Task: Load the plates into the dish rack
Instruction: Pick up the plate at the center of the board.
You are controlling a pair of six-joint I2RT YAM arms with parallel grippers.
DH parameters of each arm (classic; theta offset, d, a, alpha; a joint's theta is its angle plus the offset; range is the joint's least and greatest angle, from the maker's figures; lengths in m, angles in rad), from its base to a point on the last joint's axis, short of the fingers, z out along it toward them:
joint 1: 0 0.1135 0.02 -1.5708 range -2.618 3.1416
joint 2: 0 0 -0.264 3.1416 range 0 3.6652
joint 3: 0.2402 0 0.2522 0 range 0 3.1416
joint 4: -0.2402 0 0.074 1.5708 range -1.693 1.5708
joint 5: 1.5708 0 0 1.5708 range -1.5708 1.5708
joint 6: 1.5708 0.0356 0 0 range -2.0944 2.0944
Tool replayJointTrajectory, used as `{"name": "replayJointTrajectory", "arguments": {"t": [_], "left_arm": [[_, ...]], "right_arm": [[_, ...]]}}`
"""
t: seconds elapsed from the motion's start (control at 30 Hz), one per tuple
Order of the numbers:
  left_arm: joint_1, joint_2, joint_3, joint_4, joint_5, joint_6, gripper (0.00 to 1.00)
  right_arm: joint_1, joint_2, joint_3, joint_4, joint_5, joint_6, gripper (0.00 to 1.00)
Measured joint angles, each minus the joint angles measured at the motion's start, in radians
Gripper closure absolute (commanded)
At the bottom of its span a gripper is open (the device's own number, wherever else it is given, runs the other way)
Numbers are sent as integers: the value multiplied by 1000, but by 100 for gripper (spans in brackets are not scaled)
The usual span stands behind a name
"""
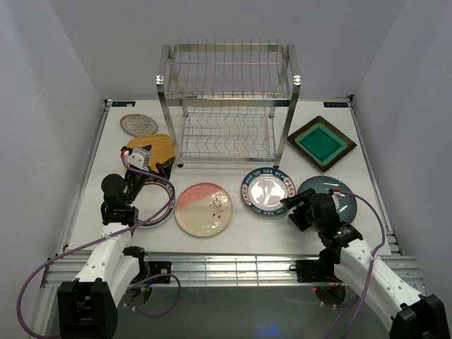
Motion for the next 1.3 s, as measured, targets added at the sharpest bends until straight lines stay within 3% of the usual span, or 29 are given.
{"name": "replayJointTrajectory", "arguments": {"t": [0.47,0.77,0.93,1.07,1.3], "left_arm": [[-1,0,0,0,0,0,2],[-1,0,0,0,0,0,2],[-2,0,0,0,0,0,2],[-2,0,0,0,0,1,2],[-2,-1,0,0,0,1,2]], "right_arm": [[2,109,-21,91,24,37,38],[3,174,-21,138,42,55,53],[6,213,-21,163,47,57,66],[6,236,-21,180,51,60,68],[8,221,-20,174,64,64,88]]}}
